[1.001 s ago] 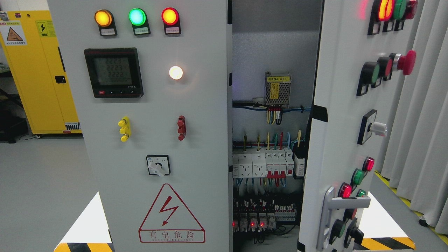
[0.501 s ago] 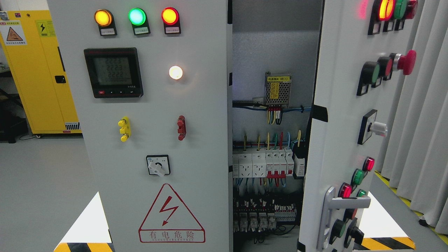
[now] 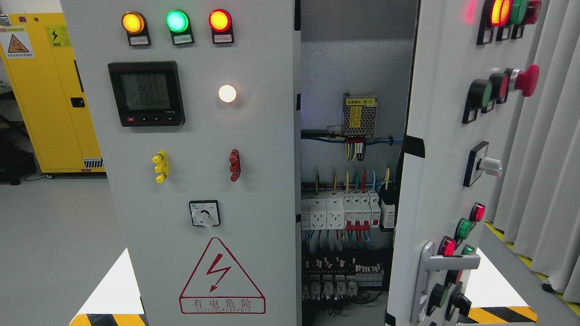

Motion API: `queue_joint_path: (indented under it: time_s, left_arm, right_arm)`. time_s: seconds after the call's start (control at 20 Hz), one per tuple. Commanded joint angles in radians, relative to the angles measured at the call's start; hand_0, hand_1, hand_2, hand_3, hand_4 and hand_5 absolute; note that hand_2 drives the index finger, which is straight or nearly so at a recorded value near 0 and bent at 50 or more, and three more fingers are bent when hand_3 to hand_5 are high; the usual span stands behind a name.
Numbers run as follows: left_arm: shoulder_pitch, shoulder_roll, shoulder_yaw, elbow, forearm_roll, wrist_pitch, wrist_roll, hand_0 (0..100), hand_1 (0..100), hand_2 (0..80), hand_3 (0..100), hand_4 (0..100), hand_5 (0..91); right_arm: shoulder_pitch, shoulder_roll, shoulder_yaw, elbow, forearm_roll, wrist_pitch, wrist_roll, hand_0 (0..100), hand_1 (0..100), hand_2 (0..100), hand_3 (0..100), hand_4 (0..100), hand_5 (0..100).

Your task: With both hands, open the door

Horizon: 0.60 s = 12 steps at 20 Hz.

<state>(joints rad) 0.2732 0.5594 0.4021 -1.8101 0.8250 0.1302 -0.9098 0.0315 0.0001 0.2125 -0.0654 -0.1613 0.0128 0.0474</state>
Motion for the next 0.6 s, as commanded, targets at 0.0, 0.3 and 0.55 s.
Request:
queue_joint_path:
  time_s: [0.0, 0.3, 0.55]
  left_arm:
    - [-0.179, 0.111, 0.023, -0.172, 0.062, 0.064, -0.007, 10, 18, 22.8, 40, 30, 3.7]
    - [-0.422, 0.132, -0.097, -0.164, 0.088, 0.252, -0.004, 8, 18, 21.9, 39, 28, 0.4]
    - [-0.563, 0.106, -0.212, -0.161, 0.086, 0.302, 0.000, 7, 18, 19.5, 39, 25, 0.0]
  right_arm:
    - [0.005, 0.008, 0.001, 0.001, 0.000, -0.001, 0.000, 21, 6, 0, 0, 0, 0]
    - [0.005, 0.005, -0.001, 0.001, 0.000, 0.001, 0.000, 21, 6, 0, 0, 0, 0]
    - [0.005, 0.003, -0.001, 0.001, 0.000, -0.001, 0.000, 22, 6, 0, 0, 0, 0]
